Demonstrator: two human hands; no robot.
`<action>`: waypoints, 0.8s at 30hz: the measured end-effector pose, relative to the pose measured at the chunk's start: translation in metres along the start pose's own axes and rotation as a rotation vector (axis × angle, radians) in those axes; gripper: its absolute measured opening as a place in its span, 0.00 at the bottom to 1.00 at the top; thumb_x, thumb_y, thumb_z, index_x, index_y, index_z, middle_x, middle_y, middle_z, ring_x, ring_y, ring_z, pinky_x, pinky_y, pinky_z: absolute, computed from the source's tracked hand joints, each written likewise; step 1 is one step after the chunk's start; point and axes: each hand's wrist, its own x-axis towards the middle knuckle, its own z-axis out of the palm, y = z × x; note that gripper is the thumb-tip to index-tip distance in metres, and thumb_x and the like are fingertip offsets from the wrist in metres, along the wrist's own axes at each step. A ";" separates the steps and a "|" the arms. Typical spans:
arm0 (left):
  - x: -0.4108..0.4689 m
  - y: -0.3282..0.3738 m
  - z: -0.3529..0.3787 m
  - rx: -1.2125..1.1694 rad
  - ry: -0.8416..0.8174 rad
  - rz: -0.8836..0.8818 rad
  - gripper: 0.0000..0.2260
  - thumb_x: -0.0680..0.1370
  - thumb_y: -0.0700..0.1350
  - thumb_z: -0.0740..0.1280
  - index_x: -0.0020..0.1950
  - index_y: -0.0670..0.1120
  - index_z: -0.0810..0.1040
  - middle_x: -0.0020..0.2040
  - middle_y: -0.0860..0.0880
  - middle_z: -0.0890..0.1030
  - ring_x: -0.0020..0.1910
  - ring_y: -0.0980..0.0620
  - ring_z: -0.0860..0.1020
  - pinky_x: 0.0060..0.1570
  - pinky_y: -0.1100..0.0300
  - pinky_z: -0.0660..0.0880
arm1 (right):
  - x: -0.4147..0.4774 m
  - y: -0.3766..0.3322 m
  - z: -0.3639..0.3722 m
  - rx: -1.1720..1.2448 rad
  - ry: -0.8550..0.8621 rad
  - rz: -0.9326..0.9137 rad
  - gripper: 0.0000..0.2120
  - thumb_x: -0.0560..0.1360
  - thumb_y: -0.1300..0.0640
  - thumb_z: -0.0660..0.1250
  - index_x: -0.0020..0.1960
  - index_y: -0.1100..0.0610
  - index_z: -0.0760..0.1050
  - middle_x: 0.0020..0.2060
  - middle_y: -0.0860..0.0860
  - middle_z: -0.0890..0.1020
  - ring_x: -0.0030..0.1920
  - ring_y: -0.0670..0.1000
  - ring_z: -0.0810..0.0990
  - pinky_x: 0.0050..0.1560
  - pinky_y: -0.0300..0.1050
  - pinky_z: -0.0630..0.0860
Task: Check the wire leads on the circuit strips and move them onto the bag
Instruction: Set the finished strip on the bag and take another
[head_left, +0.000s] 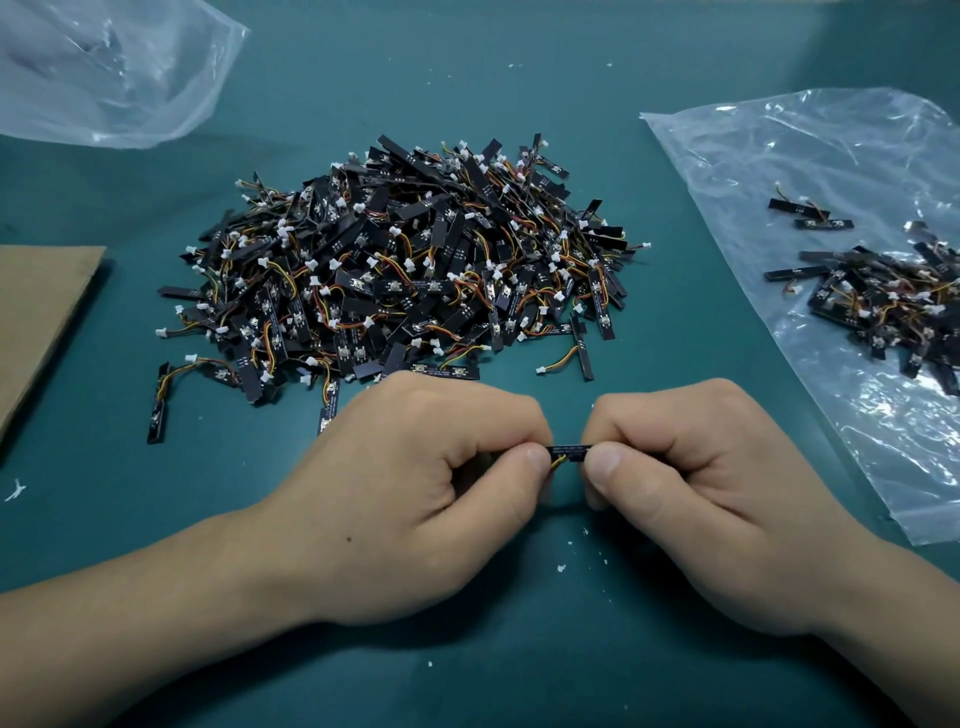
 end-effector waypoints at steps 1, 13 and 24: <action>0.000 0.000 0.000 -0.006 0.004 -0.002 0.10 0.76 0.43 0.65 0.37 0.44 0.81 0.31 0.50 0.77 0.31 0.47 0.75 0.33 0.51 0.74 | 0.000 0.000 0.000 0.005 0.000 -0.004 0.15 0.77 0.51 0.60 0.34 0.55 0.73 0.25 0.49 0.69 0.26 0.48 0.67 0.27 0.43 0.65; 0.000 0.001 0.001 -0.016 0.016 -0.024 0.10 0.75 0.43 0.65 0.36 0.43 0.81 0.30 0.52 0.76 0.30 0.49 0.74 0.34 0.55 0.71 | -0.001 0.001 0.000 0.009 0.002 0.012 0.16 0.77 0.51 0.60 0.33 0.56 0.74 0.24 0.51 0.71 0.26 0.50 0.69 0.28 0.48 0.67; 0.000 0.000 0.002 -0.016 0.028 -0.035 0.10 0.76 0.44 0.65 0.37 0.45 0.81 0.32 0.59 0.70 0.32 0.60 0.69 0.38 0.65 0.65 | 0.000 0.002 0.001 0.006 0.011 0.013 0.15 0.77 0.51 0.59 0.35 0.54 0.75 0.25 0.50 0.73 0.27 0.50 0.72 0.29 0.48 0.69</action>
